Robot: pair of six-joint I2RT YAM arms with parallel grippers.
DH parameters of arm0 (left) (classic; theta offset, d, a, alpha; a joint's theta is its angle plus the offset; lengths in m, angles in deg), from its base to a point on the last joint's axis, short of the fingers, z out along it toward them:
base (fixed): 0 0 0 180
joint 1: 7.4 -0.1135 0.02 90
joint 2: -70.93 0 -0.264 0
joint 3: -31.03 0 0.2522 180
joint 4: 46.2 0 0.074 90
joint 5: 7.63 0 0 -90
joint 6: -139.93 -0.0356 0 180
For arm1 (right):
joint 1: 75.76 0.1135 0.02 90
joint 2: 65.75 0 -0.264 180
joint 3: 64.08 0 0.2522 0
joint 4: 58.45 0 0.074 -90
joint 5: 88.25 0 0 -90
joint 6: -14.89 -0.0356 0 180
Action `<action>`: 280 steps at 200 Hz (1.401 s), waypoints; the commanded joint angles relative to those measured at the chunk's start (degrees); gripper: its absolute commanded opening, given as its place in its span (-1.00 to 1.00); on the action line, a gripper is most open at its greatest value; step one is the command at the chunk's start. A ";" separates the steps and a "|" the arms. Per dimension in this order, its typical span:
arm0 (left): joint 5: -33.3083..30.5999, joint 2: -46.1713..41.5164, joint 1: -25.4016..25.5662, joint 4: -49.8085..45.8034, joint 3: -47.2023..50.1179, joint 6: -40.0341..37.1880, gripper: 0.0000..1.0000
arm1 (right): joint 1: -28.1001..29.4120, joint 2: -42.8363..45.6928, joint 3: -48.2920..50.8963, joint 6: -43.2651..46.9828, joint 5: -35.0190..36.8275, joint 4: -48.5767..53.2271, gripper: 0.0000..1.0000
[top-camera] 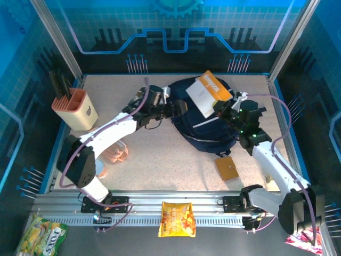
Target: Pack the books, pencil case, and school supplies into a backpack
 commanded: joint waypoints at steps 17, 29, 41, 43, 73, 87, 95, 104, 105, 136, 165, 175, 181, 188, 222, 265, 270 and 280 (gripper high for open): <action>-6.34 9.34 6.98 -10.79 -11.16 -16.79 0.85 | -7.13 6.88 0.55 8.40 2.68 16.68 -1.00; -7.46 12.29 8.91 -12.45 -14.69 -20.73 0.85 | -9.41 8.34 0.27 9.51 2.41 19.63 -1.00; -8.66 15.18 10.81 -13.89 -18.12 -24.60 0.86 | -11.87 9.34 -0.51 10.58 2.42 23.35 -1.00; -8.88 15.73 11.15 -14.18 -18.67 -25.39 0.86 | -12.25 9.45 -0.62 10.75 2.41 23.83 -1.00; -12.09 23.43 15.04 -18.17 -27.51 -34.61 0.77 | -17.25 11.72 -1.40 12.01 1.81 28.66 -1.00; -13.13 27.65 15.96 -21.42 -32.75 -36.99 0.60 | -18.65 12.62 -2.06 12.47 2.09 30.57 -1.00; -13.45 29.91 16.26 -23.55 -36.25 -37.88 0.53 | -19.29 13.03 -2.55 12.87 2.43 31.78 -1.00; -13.42 32.44 16.51 -25.42 -39.48 -38.85 0.49 | -19.85 13.42 -3.05 13.18 3.04 33.06 -1.00; -13.44 32.62 16.52 -25.55 -39.78 -38.95 0.48 | -19.96 13.47 -3.05 13.24 3.07 33.18 -1.00; -15.17 37.90 17.41 -27.96 -46.22 -42.25 0.41 | -21.84 14.32 -4.00 13.90 3.22 36.04 -1.00; -15.78 40.44 17.50 -28.22 -48.85 -43.43 0.38 | -22.38 14.80 -4.71 14.44 3.17 37.75 -1.00; -15.75 41.21 17.50 -28.73 -49.62 -43.50 0.38 | -22.40 14.85 -5.09 14.59 3.54 38.25 -1.00; -15.60 41.54 17.50 -28.98 -49.82 -43.53 0.37 | -22.52 14.94 -5.25 14.61 3.87 38.47 -1.00; -15.49 41.91 17.55 -29.01 -49.91 -43.76 0.37 | -22.53 15.09 -5.36 14.60 4.22 38.72 -1.00; -19.09 43.23 17.59 -29.27 -50.58 -43.98 0.24 | -22.54 15.63 -5.43 14.26 5.25 39.08 -1.00; -19.65 41.62 17.58 -29.63 -51.94 -41.07 -0.23 | -22.52 16.46 -6.04 14.74 8.02 40.81 -1.00; -19.68 41.25 17.59 -29.42 -51.95 -40.69 -0.26 | -22.54 16.65 -6.20 14.83 8.51 41.09 -1.00; -19.70 40.36 17.59 -29.05 -51.87 -40.22 -0.37 | -22.49 17.04 -6.21 14.99 9.60 41.62 -1.00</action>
